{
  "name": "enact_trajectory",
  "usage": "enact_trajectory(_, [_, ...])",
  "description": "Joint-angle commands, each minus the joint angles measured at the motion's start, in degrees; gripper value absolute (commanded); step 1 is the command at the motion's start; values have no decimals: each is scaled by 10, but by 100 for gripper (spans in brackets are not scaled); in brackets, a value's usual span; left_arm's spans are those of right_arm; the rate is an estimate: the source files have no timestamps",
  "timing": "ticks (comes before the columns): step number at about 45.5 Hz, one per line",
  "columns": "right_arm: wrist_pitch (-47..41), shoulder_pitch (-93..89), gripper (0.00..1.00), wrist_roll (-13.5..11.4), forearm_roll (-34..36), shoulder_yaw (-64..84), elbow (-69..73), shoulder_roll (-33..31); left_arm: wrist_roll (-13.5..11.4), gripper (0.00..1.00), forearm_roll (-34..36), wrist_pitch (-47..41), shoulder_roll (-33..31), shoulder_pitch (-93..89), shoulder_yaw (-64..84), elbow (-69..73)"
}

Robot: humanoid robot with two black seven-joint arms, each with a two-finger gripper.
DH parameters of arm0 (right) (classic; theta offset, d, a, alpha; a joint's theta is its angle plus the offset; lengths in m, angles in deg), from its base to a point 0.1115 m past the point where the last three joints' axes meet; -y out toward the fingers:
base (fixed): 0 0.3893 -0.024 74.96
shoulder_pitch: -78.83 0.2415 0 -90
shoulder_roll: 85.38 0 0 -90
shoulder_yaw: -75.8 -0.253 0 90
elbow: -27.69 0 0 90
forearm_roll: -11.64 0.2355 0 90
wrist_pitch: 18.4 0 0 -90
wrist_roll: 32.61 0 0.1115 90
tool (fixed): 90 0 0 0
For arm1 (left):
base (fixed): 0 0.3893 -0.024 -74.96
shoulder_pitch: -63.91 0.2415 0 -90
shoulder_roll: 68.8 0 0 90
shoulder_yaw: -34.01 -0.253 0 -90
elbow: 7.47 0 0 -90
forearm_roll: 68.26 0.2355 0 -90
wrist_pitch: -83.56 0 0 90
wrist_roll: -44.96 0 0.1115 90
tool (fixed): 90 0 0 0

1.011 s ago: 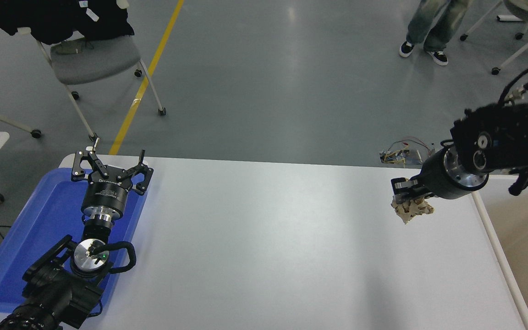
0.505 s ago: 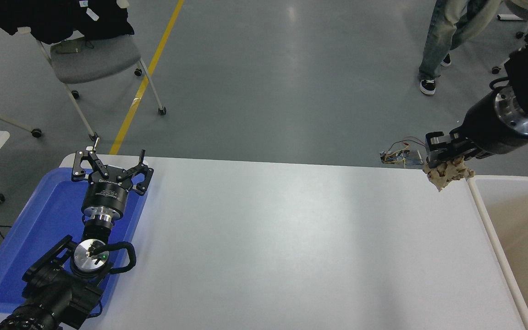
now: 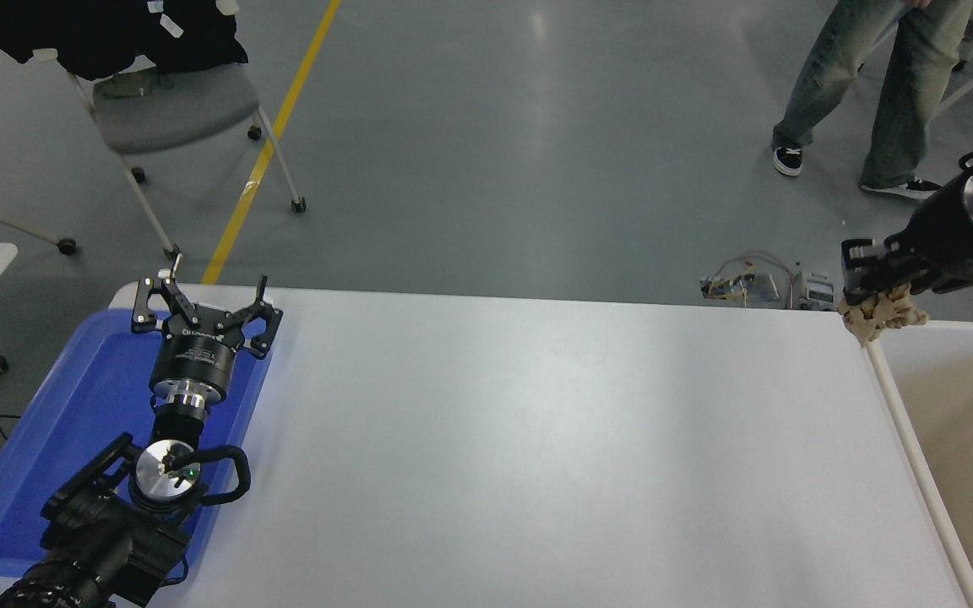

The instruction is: Pick up paper ball place in dustbin

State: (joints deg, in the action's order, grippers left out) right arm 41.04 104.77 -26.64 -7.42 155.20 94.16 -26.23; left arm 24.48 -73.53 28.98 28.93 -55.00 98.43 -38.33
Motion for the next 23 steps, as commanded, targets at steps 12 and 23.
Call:
enact_trajectory(12, [61, -319, 0, -2, 2, -119, -338, -111, 0, 100, 0, 0, 0, 0, -1, 0])
enact_trajectory(23, [146, -505, 0, -4, 2, -238, -480, -122, 0, 100, 0, 0, 0, 0, 0, 0])
